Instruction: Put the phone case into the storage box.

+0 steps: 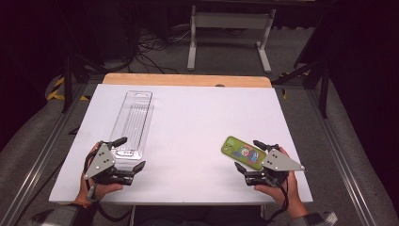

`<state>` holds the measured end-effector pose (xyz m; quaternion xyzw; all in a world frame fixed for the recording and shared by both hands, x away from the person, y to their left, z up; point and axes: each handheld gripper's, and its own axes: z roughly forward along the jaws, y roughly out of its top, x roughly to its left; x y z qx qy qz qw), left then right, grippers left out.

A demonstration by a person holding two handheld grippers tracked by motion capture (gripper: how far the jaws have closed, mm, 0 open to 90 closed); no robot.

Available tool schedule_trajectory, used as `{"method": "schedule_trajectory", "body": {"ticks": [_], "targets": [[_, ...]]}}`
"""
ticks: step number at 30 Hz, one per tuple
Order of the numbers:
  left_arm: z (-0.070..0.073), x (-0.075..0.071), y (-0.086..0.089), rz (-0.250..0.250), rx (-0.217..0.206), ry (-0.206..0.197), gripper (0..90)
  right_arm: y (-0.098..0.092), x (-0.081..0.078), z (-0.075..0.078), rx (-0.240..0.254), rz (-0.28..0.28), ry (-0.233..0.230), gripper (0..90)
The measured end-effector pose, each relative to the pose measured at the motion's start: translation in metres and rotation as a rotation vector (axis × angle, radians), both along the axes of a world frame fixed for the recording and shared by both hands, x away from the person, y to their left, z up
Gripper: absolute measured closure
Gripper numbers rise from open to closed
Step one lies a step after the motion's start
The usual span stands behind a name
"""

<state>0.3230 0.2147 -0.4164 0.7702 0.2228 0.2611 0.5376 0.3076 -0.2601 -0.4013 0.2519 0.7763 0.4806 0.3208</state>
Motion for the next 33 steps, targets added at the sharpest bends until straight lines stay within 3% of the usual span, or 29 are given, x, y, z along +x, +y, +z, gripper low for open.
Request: {"method": "schedule_trajectory", "body": {"ticks": [5,7,13,14,17,18,19,20,21,22,23,25,28,29,32,33], "targets": [[0.001,0.006,-0.01,-0.007,-0.008,-0.002,5.2,0.001,0.0,0.004,0.018,-0.034,-0.033,10.1],[0.0,0.008,-0.012,-0.014,-0.016,0.009,5.4,0.004,0.001,0.005,0.02,-0.033,-0.023,10.0],[-0.002,0.007,-0.011,-0.015,-0.002,0.009,5.4,0.014,0.011,0.011,-0.026,-0.01,-0.005,10.1],[-0.002,0.006,-0.01,-0.019,-0.004,0.012,5.3,0.016,0.021,0.014,-0.047,0.0,0.042,10.0],[-0.005,0.005,-0.008,-0.023,0.011,0.025,5.1,0.016,0.032,0.016,-0.075,-0.002,0.097,9.5],[-0.007,0.003,-0.007,-0.026,0.035,0.028,4.5,0.017,0.045,0.017,-0.126,-0.014,0.171,9.6],[-0.007,0.003,-0.007,-0.026,0.035,0.028,4.3,0.018,0.051,0.018,-0.151,-0.009,0.199,9.5],[-0.009,0.002,-0.008,-0.028,0.029,0.037,4.3,0.018,0.051,0.018,-0.151,-0.009,0.199,9.5],[-0.01,0.001,-0.008,-0.029,0.033,0.041,4.3,0.019,0.059,0.018,-0.18,-0.005,0.241,9.4],[-0.011,0.001,-0.007,-0.032,0.035,0.046,4.1,0.023,0.073,0.016,-0.252,-0.013,0.286,10.5],[-0.012,0.001,-0.007,-0.035,0.038,0.05,4.1,0.023,0.073,0.016,-0.252,-0.013,0.286,10.5],[-0.013,0.001,-0.007,-0.042,0.053,0.055,4.1,0.027,0.085,0.012,-0.339,-0.015,0.349,10.6],[-0.014,0.003,-0.008,-0.037,0.059,0.063,4.1,0.032,0.108,0.002,-0.424,-0.012,0.46,9.4],[-0.014,0.003,-0.008,-0.037,0.059,0.063,4.1,0.032,0.108,0.002,-0.424,-0.012,0.46,9.4],[-0.016,0.002,-0.009,-0.041,0.063,0.069,4.1,0.038,0.12,-0.003,-0.447,-0.007,0.526,9.1],[-0.016,0.002,-0.009,-0.041,0.07,0.07,4.1,0.042,0.126,-0.006,-0.451,0.008,0.57,9.1]]}}
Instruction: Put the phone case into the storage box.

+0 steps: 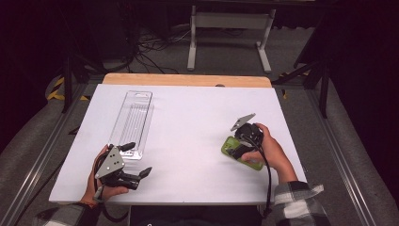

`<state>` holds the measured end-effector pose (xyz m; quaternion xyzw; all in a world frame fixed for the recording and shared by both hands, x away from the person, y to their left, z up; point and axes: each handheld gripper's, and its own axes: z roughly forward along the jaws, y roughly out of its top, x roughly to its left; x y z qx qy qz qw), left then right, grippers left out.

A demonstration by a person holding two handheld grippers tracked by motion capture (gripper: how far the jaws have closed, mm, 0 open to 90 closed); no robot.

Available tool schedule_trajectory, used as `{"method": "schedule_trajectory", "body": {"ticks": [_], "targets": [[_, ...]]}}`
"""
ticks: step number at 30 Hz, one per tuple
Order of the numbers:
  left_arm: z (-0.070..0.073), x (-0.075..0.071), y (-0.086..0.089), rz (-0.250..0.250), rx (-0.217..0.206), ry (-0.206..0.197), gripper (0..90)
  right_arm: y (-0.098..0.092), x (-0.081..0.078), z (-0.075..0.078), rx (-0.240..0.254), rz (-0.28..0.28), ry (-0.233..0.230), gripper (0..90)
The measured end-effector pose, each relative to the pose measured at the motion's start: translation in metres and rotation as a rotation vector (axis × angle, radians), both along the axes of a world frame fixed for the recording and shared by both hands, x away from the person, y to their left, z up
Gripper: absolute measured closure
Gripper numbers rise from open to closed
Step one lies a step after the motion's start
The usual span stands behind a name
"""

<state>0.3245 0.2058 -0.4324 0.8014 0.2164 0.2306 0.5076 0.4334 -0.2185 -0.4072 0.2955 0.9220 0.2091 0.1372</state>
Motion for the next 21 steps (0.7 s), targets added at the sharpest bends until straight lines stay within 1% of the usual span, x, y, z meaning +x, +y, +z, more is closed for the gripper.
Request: {"method": "schedule_trajectory", "body": {"ticks": [1,2,4,5,7,9,10,11,14,15,16,17,19,21], "targets": [[-0.001,0.0,0.0,-0.004,-0.002,0.01,4.1,0.002,0.002,-0.001,-0.01,-0.003,0.004,9.1],[-0.001,0.0,0.0,-0.004,-0.002,0.01,4.1,0.002,0.002,-0.001,-0.01,-0.003,0.004,9.1],[-0.002,0.0,-0.001,-0.005,0.007,0.008,4.1,0.005,0.006,-0.005,-0.02,-0.006,0.026,9.1],[-0.003,0.0,-0.001,-0.005,0.008,0.008,4.1,0.006,0.008,-0.007,-0.027,0.0,0.028,9.0],[-0.003,0.001,-0.002,-0.01,0.014,0.013,4.1,0.005,0.011,-0.009,-0.031,-0.018,0.034,9.0],[-0.004,0.002,-0.003,-0.013,0.02,0.017,4.1,0.005,0.014,-0.012,-0.049,-0.029,0.041,7.9],[-0.005,0.002,-0.003,-0.016,0.02,0.026,4.1,0.005,0.015,-0.013,-0.049,-0.03,0.045,6.1],[-0.005,0.002,-0.003,-0.019,0.022,0.028,4.1,0.005,0.017,-0.015,-0.036,-0.03,0.057,6.4],[-0.006,0.002,-0.004,-0.027,0.03,0.034,4.1,0.007,0.018,-0.019,-0.039,-0.013,0.073,7.0],[-0.006,0.002,-0.005,-0.029,0.035,0.035,4.1,0.008,0.018,-0.02,-0.035,-0.016,0.079,7.1],[-0.006,0.002,-0.005,-0.035,0.044,0.034,4.1,0.009,0.018,-0.022,-0.036,-0.012,0.084,7.7],[-0.007,0.002,-0.005,-0.039,0.041,0.042,4.1,0.009,0.019,-0.023,-0.038,-0.008,0.093,9.1],[-0.007,0.002,-0.006,-0.039,0.044,0.038,4.1,0.011,0.02,-0.026,-0.047,-0.002,0.097,12.1],[-0.008,0.002,-0.006,-0.035,0.043,0.041,4.1,0.01,0.02,-0.027,-0.037,0.004,0.103,14.1]]}}
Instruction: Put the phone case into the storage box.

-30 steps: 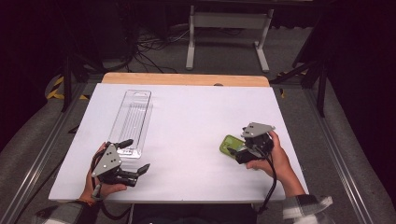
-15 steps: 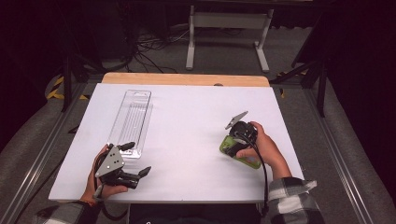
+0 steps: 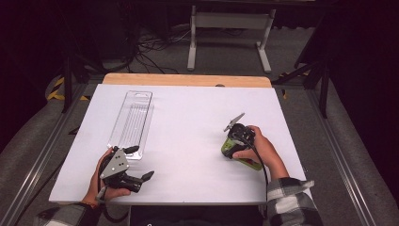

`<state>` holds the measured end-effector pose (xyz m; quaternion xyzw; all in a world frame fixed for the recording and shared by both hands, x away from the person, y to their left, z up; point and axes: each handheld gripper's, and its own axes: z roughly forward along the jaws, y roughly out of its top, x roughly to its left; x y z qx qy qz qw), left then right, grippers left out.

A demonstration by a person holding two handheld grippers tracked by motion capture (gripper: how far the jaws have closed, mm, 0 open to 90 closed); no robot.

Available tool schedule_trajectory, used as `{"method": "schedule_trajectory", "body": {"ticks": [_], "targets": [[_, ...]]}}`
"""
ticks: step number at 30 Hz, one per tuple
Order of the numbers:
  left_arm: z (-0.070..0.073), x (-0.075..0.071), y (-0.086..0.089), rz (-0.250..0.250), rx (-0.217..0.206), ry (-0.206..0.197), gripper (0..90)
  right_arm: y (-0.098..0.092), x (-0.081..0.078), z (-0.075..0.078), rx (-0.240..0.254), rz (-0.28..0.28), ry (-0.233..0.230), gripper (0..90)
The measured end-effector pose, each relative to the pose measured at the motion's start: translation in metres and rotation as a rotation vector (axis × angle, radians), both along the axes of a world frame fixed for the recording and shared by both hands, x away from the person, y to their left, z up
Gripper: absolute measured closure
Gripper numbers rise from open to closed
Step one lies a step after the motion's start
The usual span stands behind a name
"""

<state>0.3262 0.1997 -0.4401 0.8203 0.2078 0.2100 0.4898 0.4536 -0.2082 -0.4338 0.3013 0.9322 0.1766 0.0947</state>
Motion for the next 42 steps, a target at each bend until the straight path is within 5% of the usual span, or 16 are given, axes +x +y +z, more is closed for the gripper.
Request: {"method": "schedule_trajectory", "body": {"ticks": [13,20,30,42], "targets": [[-0.001,0.001,0.0,0.004,-0.002,0.004,4.2,0.001,-0.005,0.004,0.048,0.026,-0.049,16.2],[-0.001,0.0,0.0,0.006,-0.006,0.004,4.3,-0.009,-0.01,0.02,0.166,-0.038,-0.178,16.4],[0.0,0.001,0.0,0.005,-0.005,0.006,4.4,-0.026,-0.023,0.041,0.286,-0.088,-0.288,16.5],[0.0,0.0,0.001,0.0,-0.008,0.015,4.6,-0.026,-0.039,0.059,0.406,-0.078,-0.41,16.7]]}}
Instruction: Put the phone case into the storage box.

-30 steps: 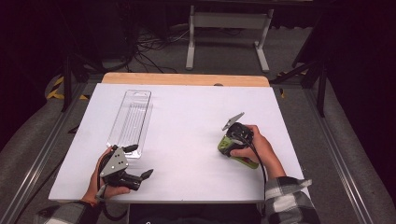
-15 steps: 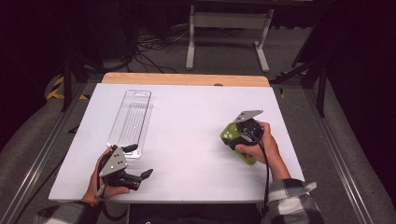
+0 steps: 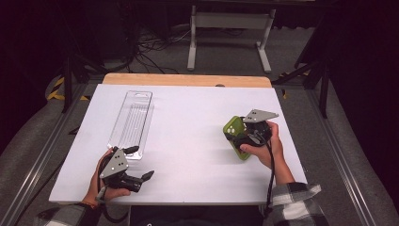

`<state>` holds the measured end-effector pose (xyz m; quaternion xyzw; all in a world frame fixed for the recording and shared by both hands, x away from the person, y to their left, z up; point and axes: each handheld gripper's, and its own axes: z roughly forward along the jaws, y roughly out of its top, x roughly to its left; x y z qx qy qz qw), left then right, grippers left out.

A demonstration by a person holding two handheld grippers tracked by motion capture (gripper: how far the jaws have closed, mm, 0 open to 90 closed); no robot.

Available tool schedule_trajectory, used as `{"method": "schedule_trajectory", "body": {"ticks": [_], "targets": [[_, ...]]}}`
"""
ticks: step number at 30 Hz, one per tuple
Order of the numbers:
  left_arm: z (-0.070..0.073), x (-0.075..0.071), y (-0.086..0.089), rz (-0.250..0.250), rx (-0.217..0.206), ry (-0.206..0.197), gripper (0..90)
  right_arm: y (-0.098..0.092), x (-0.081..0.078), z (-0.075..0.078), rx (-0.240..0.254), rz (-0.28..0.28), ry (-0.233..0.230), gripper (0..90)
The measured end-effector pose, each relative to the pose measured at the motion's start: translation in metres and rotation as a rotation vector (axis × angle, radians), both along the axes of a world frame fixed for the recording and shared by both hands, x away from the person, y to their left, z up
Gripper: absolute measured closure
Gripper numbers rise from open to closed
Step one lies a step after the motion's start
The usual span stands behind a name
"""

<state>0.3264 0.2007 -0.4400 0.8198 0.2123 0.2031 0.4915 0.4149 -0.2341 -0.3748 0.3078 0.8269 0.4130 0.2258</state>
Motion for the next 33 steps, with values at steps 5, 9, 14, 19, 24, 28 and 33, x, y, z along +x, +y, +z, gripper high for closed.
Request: {"method": "schedule_trajectory", "body": {"ticks": [5,9,14,19,24,28,33], "targets": [[0.0,0.0,0.0,0.001,0.001,-0.002,4.6,0.003,-0.005,0.004,0.023,0.014,-0.04,16.7],[0.001,0.0,0.0,0.014,-0.009,-0.008,5.2,0.006,-0.01,0.009,0.06,0.028,-0.068,16.7],[0.002,0.001,0.0,0.032,-0.032,-0.012,5.8,0.01,-0.016,0.013,0.098,0.043,-0.091,16.7],[0.006,0.002,-0.004,0.039,-0.049,-0.018,6.7,0.02,-0.021,0.016,0.14,0.054,-0.117,16.7],[0.011,0.003,-0.013,0.051,-0.062,-0.02,7.9,0.028,-0.026,0.017,0.165,0.065,-0.13,16.7],[0.014,0.006,-0.023,0.055,-0.053,0.004,10.0,0.038,-0.03,0.017,0.181,0.074,-0.146,16.7],[0.019,0.009,-0.043,0.016,-0.059,-0.012,10.4,0.046,-0.035,0.016,0.196,0.082,-0.157,16.7]]}}
